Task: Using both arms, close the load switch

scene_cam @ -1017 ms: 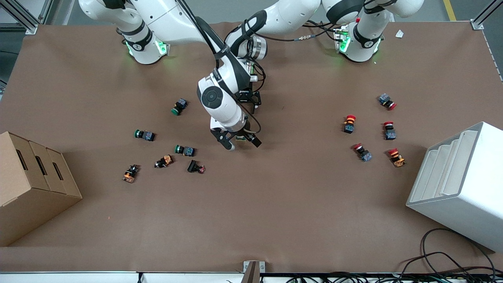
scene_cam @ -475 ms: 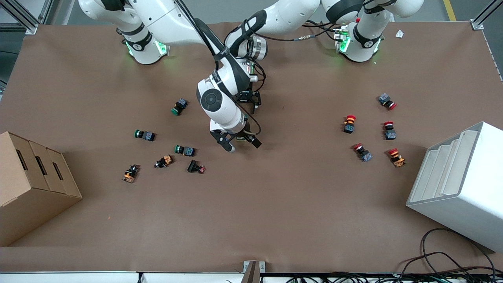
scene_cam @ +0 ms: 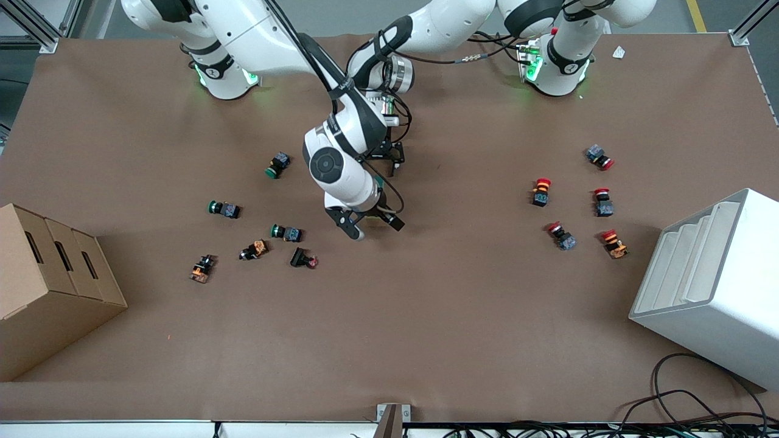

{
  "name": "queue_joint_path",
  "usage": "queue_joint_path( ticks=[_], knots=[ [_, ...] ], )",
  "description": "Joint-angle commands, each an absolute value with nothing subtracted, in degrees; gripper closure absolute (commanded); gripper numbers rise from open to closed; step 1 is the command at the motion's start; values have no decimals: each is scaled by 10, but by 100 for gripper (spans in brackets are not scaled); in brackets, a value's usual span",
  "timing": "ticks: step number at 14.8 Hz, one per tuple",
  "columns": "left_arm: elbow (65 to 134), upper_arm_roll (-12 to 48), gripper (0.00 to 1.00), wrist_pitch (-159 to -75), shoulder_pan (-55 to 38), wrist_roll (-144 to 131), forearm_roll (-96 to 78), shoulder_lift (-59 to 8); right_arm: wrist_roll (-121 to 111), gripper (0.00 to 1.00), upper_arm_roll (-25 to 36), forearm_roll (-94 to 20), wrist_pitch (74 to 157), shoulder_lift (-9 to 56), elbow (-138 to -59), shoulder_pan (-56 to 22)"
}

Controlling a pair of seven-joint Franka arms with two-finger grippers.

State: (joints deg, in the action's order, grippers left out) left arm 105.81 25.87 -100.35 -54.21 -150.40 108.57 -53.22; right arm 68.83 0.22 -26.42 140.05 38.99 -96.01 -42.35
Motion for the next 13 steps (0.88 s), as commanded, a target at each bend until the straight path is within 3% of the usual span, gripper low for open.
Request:
queue_joint_path(
  ticks=[1,8,13],
  knots=[
    [1045,248,0,-1014,-532,-1501,1083,-573,651,0,13,-258,1369,410,-896,-389],
    [1045,248,0,-1013,-532,-1499,1078,-568,612,0,13,-255,1342,410,-893,-367],
    [1039,257,1,-1012,-526,-1463,1021,-541,468,0,17,-178,1175,355,-874,-288]
  ],
)
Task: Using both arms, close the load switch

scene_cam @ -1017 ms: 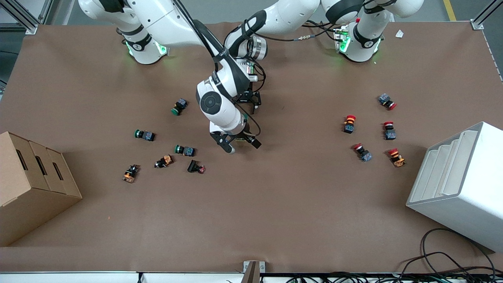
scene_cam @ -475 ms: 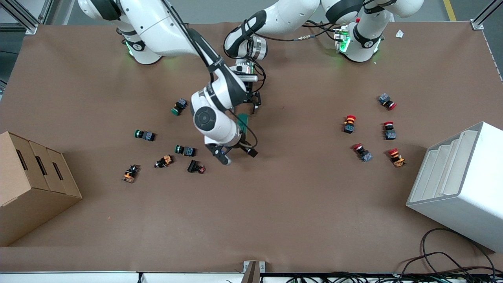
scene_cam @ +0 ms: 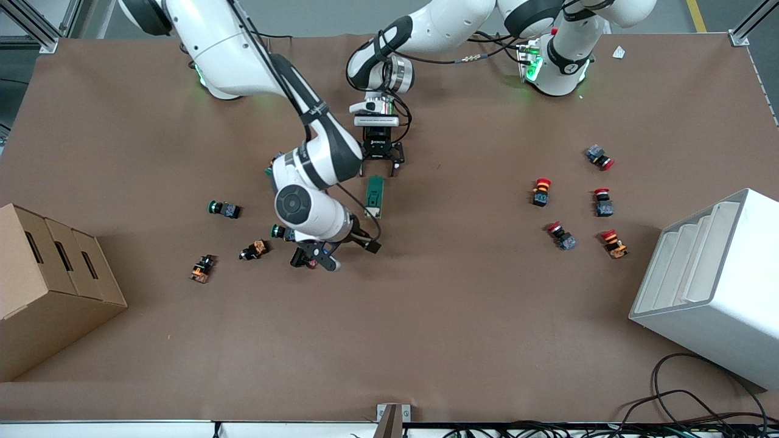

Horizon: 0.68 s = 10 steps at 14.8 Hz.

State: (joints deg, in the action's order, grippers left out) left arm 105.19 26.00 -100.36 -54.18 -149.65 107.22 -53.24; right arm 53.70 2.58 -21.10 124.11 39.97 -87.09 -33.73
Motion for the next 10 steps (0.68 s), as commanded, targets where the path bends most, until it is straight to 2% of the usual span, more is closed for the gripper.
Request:
queue_joint_path(
  ticks=[1,6,10],
  knots=[
    [1037,261,1,-1016,-526,-1449,1000,-531,428,0,18,-158,1138,336,-875,-261],
    [1002,300,1,-1017,-510,-1407,914,-505,204,0,18,-34,1032,245,-874,-146],
    [922,342,0,-1017,-475,-1280,757,-461,57,0,17,29,976,187,-871,-77]
  ],
)
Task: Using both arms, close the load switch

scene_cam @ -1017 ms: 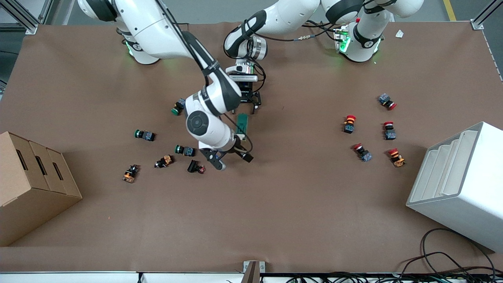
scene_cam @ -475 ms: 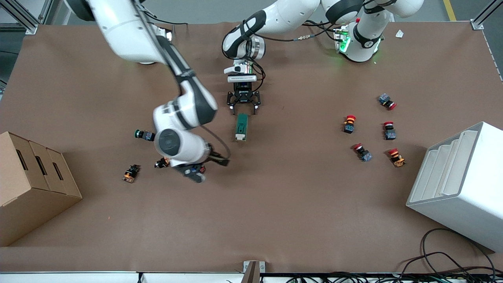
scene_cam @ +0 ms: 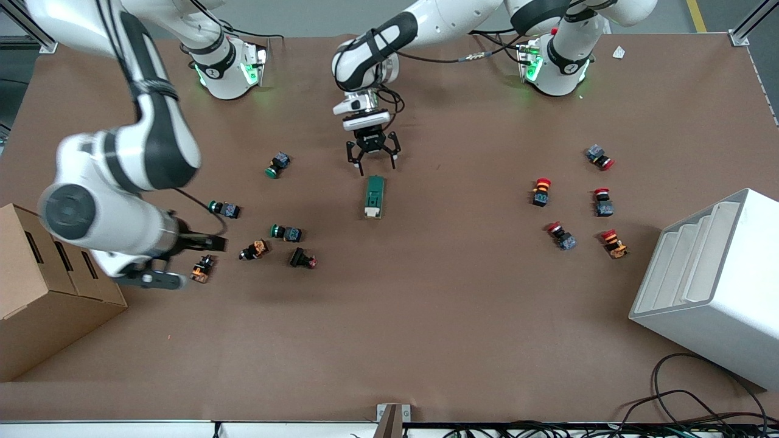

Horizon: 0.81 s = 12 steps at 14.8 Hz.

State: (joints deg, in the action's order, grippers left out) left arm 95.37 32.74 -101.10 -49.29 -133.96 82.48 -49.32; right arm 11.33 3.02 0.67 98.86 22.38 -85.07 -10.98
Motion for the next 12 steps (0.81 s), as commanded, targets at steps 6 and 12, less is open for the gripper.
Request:
queue_joint_path(
  ticks=[6,12],
  knots=[
    [835,348,0,-1011,-366,-973,448,-328,-42,0,17,29,939,175,-826,3],
    [834,351,0,-1004,-166,-734,292,-201,-44,0,17,26,904,179,-795,19]
  ],
)
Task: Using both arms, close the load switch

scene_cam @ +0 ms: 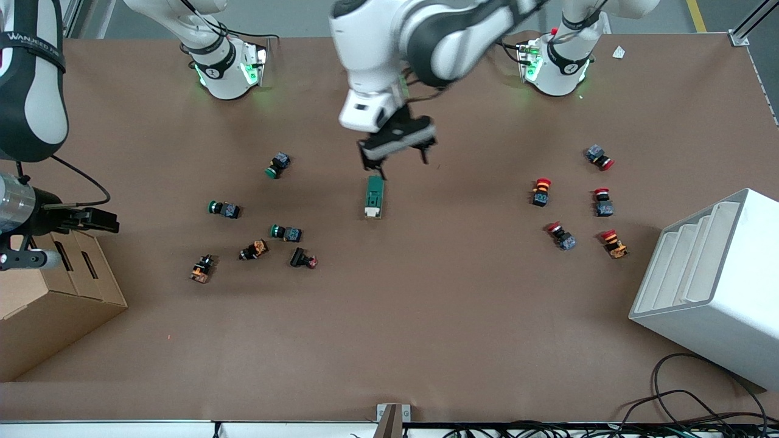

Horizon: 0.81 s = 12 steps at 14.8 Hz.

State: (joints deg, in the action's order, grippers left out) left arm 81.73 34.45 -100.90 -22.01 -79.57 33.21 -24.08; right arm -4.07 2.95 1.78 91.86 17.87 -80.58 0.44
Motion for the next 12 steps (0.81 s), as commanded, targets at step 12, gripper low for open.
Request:
queue_joint_path(
  ticks=[12],
  knots=[
    [800,188,0,-954,-14,-277,63,-106,-42,0,16,-18,832,56,-859,20]
  ],
)
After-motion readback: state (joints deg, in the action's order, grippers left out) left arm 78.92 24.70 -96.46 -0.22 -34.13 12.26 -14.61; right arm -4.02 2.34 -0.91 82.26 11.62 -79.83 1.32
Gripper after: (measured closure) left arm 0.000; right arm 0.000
